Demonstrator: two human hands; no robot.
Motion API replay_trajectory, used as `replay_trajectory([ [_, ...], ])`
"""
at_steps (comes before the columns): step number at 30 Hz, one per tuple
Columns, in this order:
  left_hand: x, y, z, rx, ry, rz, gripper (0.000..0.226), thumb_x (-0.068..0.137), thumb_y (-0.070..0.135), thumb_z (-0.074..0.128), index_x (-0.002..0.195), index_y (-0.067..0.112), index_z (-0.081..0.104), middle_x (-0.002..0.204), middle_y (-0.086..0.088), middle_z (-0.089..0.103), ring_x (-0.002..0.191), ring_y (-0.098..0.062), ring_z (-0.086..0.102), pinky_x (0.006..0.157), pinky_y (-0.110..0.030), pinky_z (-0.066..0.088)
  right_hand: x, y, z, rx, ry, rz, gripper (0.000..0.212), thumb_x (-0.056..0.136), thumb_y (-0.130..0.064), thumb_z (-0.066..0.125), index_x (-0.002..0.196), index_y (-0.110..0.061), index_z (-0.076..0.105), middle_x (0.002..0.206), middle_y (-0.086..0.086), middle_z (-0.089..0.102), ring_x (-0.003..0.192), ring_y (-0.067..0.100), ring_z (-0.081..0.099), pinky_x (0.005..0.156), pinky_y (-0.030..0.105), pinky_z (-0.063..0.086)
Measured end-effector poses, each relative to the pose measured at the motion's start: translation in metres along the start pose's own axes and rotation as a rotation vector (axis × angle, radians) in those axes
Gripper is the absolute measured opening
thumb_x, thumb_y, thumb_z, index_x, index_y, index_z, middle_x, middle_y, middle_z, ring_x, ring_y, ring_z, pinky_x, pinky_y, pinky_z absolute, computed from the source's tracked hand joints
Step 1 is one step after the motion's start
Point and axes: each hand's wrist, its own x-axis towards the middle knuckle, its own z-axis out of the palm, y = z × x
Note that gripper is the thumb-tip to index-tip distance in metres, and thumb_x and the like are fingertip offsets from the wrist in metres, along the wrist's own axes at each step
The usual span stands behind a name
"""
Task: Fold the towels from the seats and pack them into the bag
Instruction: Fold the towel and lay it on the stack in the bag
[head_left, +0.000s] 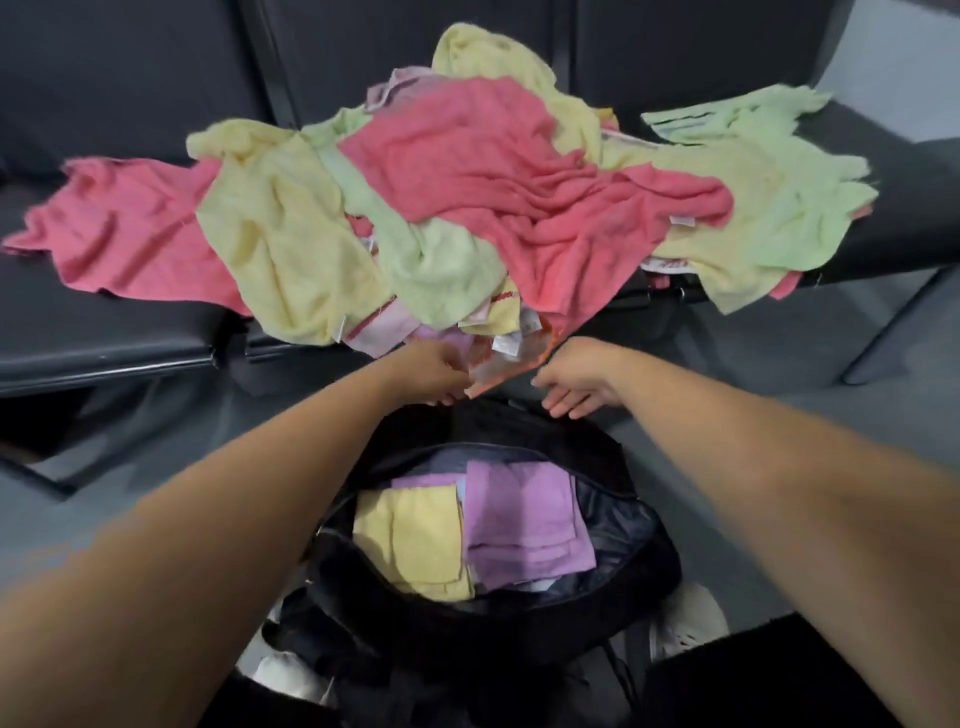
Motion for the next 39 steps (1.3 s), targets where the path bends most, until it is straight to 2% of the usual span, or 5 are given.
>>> replay_trajectory([
  [16,0.039,0.007,-0.076,0.271,0.370,-0.057,0.060,0.100,0.038,0.055,0.155,0.024,0.035,0.156,-0.016,0.036,0.138,-0.034,0.043,0.106,-0.038,0.038,-0.006,-0.090,-0.087,-0.442,0.529,-0.317,0.081,0.086,-0.039,0.075,0.150,-0.008,0.036,0.154,0.020,0.037,0.141,0.038,0.038,0.109,0.044,0.042],
  [20,0.041,-0.006,-0.063,0.275,0.444,-0.047,0.058,0.102,0.042,0.050,0.155,0.027,0.034,0.164,-0.013,0.025,0.151,-0.028,0.025,0.121,-0.038,0.022,0.018,-0.070,-0.084,-0.567,0.674,-0.353,0.006,0.094,-0.017,0.064,0.095,-0.012,0.064,0.108,0.012,0.065,0.096,0.031,0.064,0.078,0.037,0.052],
  [25,0.032,0.000,-0.067,0.166,0.381,-0.057,0.059,0.101,0.041,0.051,0.156,0.030,0.032,0.168,-0.007,0.015,0.154,-0.022,0.015,0.123,-0.037,0.017,0.004,-0.076,-0.096,-0.338,0.728,-0.476,0.033,0.096,-0.006,0.054,0.065,-0.013,0.047,0.066,0.003,0.051,0.062,0.019,0.049,0.051,0.028,0.030],
  [32,-0.001,0.014,-0.059,0.075,0.446,0.035,0.048,0.098,0.026,0.058,0.143,0.013,0.048,0.152,-0.009,0.042,0.130,-0.024,0.048,0.099,-0.028,0.036,-0.011,-0.031,-0.063,-0.725,0.435,-0.367,0.078,0.082,-0.018,0.077,0.149,-0.024,0.039,0.145,0.012,0.030,0.117,0.035,0.057,0.097,0.044,0.052],
  [39,-0.027,0.023,-0.051,-0.050,0.511,0.186,0.039,0.094,0.031,0.064,0.132,0.020,0.058,0.137,0.001,0.053,0.118,-0.011,0.051,0.095,-0.025,0.038,-0.042,-0.054,-0.063,-0.291,0.781,-0.631,0.023,0.092,-0.005,0.053,0.074,-0.019,0.058,0.074,0.000,0.061,0.071,0.023,0.059,0.063,0.034,0.043],
])
